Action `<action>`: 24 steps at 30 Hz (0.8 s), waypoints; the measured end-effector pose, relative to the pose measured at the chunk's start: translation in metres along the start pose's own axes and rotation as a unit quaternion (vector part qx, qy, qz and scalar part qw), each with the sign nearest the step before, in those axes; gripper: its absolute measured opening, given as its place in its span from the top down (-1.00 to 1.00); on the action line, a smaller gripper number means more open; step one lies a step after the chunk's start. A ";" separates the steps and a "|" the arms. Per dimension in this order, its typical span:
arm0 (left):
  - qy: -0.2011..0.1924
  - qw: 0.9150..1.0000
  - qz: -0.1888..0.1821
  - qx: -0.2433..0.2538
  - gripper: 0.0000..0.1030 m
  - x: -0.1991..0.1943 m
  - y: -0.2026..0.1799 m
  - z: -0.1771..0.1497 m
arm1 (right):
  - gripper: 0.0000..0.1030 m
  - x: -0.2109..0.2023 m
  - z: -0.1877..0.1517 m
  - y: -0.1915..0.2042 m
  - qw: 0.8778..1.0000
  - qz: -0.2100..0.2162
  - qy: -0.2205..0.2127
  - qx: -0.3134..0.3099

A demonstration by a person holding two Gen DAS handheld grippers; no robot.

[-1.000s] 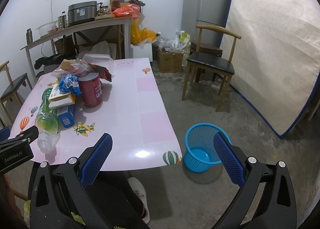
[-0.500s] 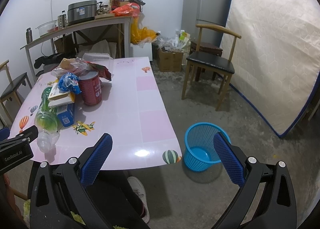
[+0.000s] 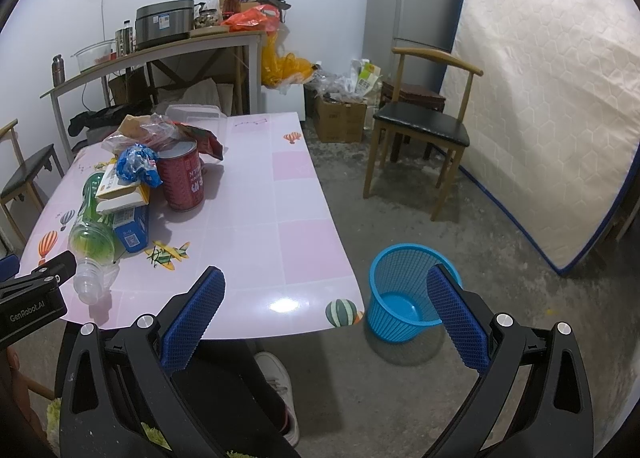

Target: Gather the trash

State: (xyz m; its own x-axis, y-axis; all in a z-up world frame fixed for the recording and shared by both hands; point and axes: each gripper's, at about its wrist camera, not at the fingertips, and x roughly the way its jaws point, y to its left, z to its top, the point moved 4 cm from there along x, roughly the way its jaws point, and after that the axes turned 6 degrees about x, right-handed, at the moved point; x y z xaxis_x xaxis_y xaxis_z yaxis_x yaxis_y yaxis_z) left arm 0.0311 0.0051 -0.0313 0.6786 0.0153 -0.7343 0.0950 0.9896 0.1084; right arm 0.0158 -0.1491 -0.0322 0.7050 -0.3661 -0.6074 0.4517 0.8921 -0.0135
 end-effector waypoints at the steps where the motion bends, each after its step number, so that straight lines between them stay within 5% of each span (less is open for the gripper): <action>1: 0.000 1.000 0.000 0.000 -0.90 0.000 -0.001 0.000 | -0.88 0.000 0.000 0.000 1.000 0.000 0.000 0.000; 24: 0.007 1.000 0.003 -0.003 -0.90 0.008 0.011 -0.006 | -0.88 0.005 -0.003 0.005 1.000 0.004 0.008 -0.008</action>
State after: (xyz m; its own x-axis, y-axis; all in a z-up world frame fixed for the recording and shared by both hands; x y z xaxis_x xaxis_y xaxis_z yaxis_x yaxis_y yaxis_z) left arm 0.0329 0.0166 -0.0404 0.6683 0.0237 -0.7436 0.0860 0.9903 0.1088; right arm 0.0200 -0.1455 -0.0382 0.6999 -0.3541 -0.6202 0.4368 0.8993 -0.0205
